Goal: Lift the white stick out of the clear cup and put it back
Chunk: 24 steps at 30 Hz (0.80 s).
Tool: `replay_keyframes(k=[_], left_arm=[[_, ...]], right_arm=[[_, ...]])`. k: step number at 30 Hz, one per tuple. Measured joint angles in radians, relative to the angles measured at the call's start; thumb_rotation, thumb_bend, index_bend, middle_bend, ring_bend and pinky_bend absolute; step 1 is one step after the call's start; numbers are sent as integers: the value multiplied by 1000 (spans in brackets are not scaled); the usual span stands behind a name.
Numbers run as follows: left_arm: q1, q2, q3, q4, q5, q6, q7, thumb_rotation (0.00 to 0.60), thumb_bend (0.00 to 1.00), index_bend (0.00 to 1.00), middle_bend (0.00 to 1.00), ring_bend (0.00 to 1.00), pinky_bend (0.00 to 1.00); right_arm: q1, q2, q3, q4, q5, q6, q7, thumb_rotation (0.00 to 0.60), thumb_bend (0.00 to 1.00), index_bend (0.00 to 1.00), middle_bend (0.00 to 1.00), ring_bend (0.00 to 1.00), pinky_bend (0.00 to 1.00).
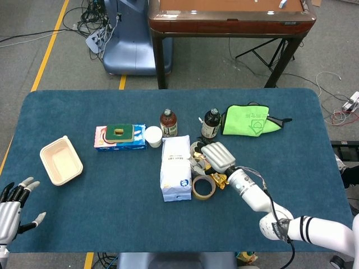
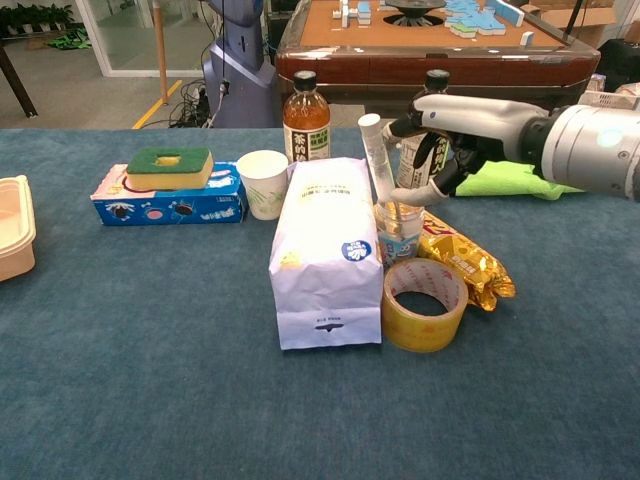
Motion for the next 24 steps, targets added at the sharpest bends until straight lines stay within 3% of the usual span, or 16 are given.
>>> replay_keyframes(k=[6,24], left_arm=[[25,-24,11,113,19,34,-37,600,229,173,98,159,34],[23,-21,0,92,16,23,11,600,230,173,97,159,34]], right_arm=[[10,-8,-6,10,2,1,3,600,437,422,292,106,245],[23,-11,-23,20,24,4,4,600,514,495,351,141,244]])
